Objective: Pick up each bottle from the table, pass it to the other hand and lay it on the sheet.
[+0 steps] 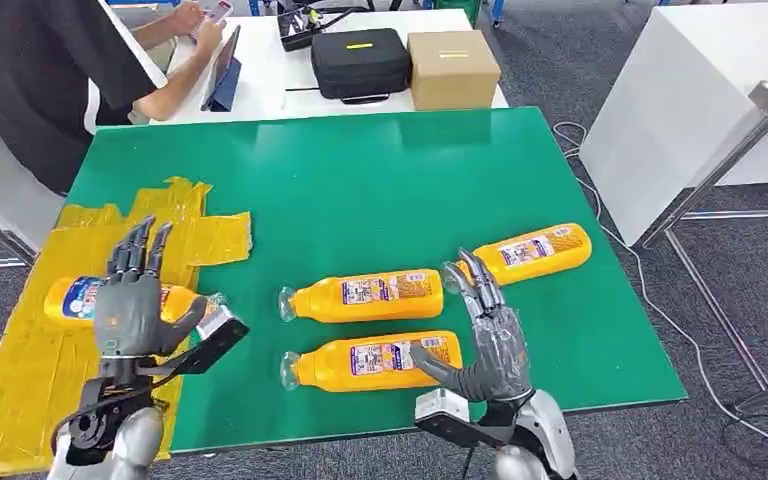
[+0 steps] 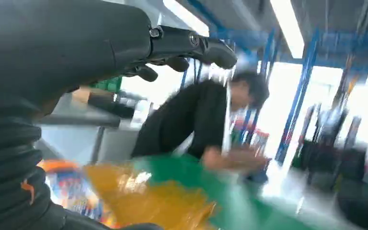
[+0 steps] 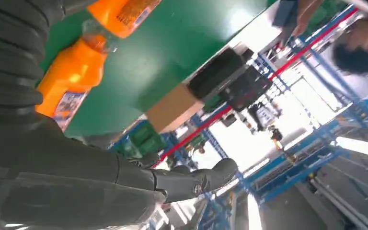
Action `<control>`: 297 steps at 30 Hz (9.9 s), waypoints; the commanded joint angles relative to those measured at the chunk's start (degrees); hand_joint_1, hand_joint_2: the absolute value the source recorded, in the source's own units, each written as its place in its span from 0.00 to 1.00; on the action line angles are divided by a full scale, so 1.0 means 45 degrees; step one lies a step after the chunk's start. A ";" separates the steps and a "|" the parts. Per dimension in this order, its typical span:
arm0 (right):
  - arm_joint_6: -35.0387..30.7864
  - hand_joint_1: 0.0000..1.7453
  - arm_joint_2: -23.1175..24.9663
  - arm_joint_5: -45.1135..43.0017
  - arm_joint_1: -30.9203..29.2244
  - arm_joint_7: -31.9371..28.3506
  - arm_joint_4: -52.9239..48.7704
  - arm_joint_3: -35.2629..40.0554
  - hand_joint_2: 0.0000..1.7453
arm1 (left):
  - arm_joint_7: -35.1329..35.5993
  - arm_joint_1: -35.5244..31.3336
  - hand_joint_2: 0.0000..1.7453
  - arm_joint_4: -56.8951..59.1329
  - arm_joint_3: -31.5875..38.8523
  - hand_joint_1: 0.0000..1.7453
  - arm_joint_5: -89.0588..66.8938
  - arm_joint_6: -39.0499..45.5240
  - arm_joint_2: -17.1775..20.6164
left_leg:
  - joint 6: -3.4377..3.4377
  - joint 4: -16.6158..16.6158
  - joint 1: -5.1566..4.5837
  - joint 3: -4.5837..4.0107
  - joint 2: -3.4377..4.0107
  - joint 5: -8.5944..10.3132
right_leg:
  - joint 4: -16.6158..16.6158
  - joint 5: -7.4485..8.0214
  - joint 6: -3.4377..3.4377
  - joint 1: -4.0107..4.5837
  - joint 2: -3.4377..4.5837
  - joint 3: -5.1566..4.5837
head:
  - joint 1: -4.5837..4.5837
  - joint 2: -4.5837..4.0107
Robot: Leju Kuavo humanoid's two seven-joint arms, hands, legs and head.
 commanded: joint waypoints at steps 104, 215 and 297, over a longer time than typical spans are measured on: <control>0.7480 0.00 -0.2616 0.4306 -1.1402 0.3032 1.6519 0.0209 1.00 | -0.6274 0.1080 1.00 0.2945 0.2090 0.00 1.5288 -0.6404 0.0198 | 0.0083 -0.0003 -0.0078 0.0005 -0.0050 0.0063 | -0.0007 0.0056 0.0069 -0.0064 -0.0033 0.0031 | 0.0000 0.0005; 0.8745 1.00 -0.1374 0.5703 -0.9188 0.5140 1.8038 -0.0599 1.00 | -0.5452 0.0776 1.00 0.3776 0.0573 0.00 1.5410 -0.5719 0.0080 | 0.0033 0.0015 0.0016 0.0252 -0.0097 0.0025 | -0.0084 0.0049 0.0007 -0.0005 -0.0046 0.0149 | 0.0010 0.0000; 0.3238 0.00 -0.1211 0.9581 -0.4604 0.8681 0.2717 -0.0101 1.00 | -0.5041 0.1609 1.00 0.4795 0.2971 0.00 1.5337 -0.6117 -0.1253 | 0.0069 -0.0006 0.0017 0.0129 0.0003 -0.0040 | -0.0145 0.0052 0.0036 0.0007 0.0048 0.0205 | -0.0019 0.0000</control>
